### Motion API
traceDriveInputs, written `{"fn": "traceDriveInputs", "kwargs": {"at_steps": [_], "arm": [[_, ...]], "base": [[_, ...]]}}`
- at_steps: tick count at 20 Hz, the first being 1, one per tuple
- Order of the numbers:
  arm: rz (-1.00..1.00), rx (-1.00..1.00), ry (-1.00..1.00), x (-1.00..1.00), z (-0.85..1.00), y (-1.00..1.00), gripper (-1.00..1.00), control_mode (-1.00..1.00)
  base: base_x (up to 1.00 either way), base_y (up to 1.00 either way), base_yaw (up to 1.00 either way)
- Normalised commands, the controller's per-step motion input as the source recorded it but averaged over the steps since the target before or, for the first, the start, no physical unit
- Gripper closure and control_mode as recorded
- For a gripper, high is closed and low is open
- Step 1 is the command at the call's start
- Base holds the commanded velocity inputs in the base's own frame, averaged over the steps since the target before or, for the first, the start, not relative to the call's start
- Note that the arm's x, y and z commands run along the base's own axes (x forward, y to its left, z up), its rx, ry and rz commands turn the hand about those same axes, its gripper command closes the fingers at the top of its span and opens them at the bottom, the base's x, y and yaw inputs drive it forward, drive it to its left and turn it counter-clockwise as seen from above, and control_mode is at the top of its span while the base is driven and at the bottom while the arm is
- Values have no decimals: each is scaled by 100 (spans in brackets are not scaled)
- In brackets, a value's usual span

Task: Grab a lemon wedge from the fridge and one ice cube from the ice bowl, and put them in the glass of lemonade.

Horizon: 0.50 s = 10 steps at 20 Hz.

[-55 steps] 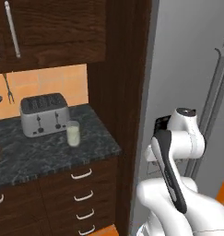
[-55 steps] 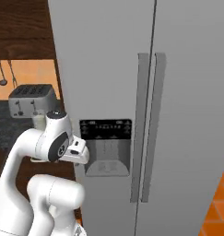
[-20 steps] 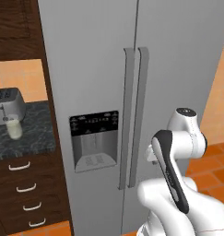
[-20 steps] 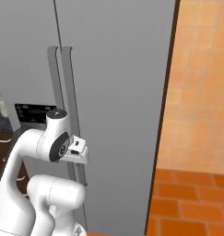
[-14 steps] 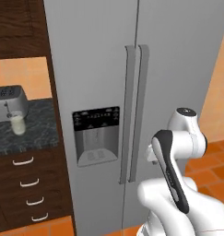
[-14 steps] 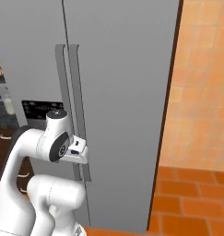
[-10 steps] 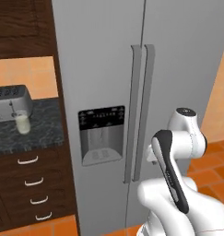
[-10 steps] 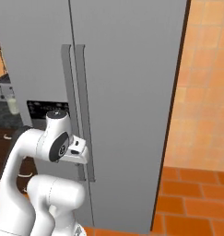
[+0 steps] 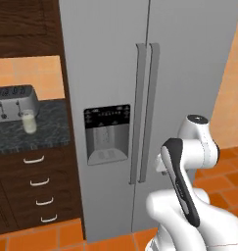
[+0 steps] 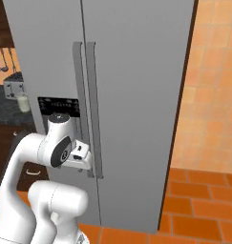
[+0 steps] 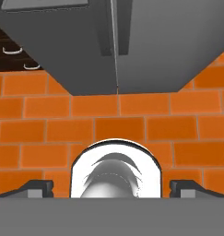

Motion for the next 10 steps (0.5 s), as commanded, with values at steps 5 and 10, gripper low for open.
{"fn": "traceDriveInputs", "kwargs": {"at_steps": [5,10], "arm": [[0,0,0,0,0,0,-100,100],[0,0,0,0,0,0,-100,100]], "base": [[-42,2,6],[-36,0,4]]}}
